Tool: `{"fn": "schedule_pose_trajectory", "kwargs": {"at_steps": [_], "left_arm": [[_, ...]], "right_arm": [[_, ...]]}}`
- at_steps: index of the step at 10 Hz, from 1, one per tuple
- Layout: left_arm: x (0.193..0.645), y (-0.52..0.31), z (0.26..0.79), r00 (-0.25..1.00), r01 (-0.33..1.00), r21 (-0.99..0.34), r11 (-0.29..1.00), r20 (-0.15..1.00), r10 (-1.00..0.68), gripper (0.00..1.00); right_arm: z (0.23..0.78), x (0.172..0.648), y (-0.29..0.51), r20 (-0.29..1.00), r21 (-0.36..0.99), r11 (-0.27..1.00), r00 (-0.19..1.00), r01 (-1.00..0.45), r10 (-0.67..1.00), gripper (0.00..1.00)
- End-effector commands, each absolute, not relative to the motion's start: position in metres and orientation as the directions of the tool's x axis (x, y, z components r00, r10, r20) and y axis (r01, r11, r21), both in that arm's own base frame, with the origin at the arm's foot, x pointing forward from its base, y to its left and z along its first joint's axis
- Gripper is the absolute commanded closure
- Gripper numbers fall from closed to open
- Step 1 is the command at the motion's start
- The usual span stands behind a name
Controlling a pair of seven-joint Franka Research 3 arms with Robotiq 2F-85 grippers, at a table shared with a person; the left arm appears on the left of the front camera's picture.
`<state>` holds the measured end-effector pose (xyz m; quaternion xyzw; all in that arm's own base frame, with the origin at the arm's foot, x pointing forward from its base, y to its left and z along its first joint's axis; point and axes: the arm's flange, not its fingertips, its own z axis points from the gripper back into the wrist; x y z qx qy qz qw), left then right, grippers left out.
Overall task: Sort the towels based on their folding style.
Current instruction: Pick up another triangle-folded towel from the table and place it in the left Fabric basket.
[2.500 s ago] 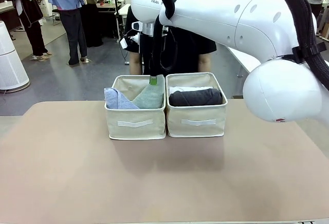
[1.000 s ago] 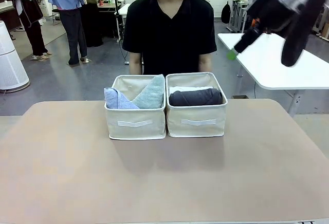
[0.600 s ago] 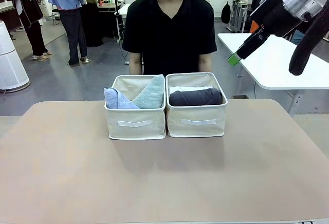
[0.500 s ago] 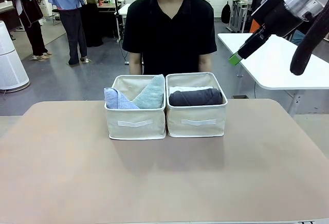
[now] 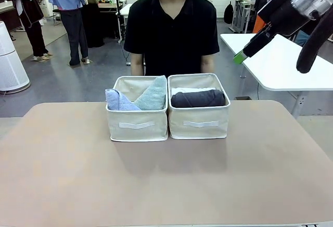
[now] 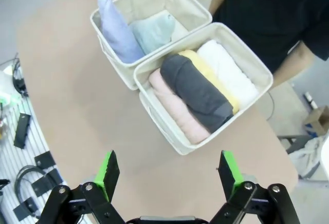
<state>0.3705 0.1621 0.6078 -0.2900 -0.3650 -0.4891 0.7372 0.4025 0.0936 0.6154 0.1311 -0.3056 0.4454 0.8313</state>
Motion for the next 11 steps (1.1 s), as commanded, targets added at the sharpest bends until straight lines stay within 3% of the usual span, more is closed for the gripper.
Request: {"fn": "schedule_pose_trajectory", "kwargs": {"at_steps": [1,3,5,8,11], "left_arm": [[0.370,0.163,0.609,0.236,0.938,-0.061,0.341,0.832,-0.501,0.00],[0.370,0.163,0.609,0.236,0.938,-0.061,0.341,0.832,-0.501,0.00],[0.370,0.163,0.609,0.236,0.938,-0.061,0.341,0.832,-0.501,0.00],[0.370,0.163,0.609,0.236,0.938,-0.061,0.341,0.832,-0.501,0.00],[0.370,0.163,0.609,0.236,0.938,-0.061,0.341,0.832,-0.501,0.00]], "right_arm": [[0.636,0.406,0.055,0.707,0.056,0.511,0.395,-0.858,0.586,0.00],[0.662,0.393,0.006,0.775,0.084,0.451,0.343,-0.889,0.531,0.00],[0.653,0.388,-0.055,0.854,0.052,0.371,0.234,-0.927,0.465,0.00],[0.622,0.378,-0.113,0.860,-0.032,0.250,0.101,-0.968,0.500,0.00],[0.618,0.375,-0.136,0.878,-0.073,0.229,0.046,-0.971,0.476,0.00]]}}
